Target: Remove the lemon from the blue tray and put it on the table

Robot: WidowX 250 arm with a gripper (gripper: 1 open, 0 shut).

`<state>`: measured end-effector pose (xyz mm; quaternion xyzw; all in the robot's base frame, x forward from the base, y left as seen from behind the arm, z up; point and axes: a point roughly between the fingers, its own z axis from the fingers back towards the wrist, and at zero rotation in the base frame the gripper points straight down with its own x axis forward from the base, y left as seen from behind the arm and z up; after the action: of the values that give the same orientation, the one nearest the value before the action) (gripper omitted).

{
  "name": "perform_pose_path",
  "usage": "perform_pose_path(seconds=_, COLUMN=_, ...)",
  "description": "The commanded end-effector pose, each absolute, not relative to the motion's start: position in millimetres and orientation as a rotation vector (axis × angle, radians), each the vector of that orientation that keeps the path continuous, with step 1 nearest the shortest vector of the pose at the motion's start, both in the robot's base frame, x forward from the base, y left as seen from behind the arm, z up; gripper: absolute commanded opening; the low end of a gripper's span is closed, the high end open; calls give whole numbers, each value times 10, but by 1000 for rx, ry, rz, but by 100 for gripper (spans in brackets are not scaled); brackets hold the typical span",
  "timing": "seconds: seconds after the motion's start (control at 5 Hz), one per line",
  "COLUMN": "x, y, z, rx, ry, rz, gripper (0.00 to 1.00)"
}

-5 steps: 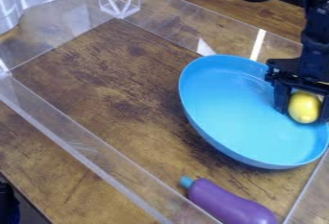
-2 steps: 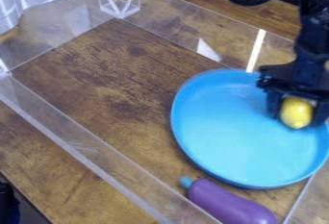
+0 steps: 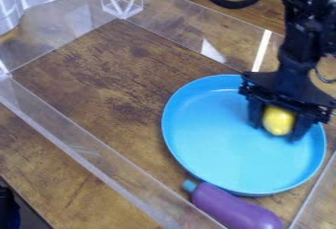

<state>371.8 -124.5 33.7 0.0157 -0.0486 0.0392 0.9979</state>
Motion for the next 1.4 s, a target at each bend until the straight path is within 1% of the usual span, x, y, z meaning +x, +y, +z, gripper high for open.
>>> perform_pose_path(seconds=0.0, x=3852, y=-954, z=883, rx=14, ry=-182, rz=71, gripper=0)
perform_pose_path(seconds=0.2, x=3819, y=-696, z=984, rx=34, ry=-190, rz=170, gripper=0)
perform_pose_path(seconds=0.4, x=3823, y=-593, z=991, rx=43, ry=-192, rz=240, gripper=0)
perform_pose_path(seconds=1.0, x=3725, y=-52, z=735, rx=67, ry=-175, rz=222, gripper=0)
perform_pose_path(seconds=1.2, x=3702, y=64, z=840, rx=83, ry=-174, rz=238, gripper=0)
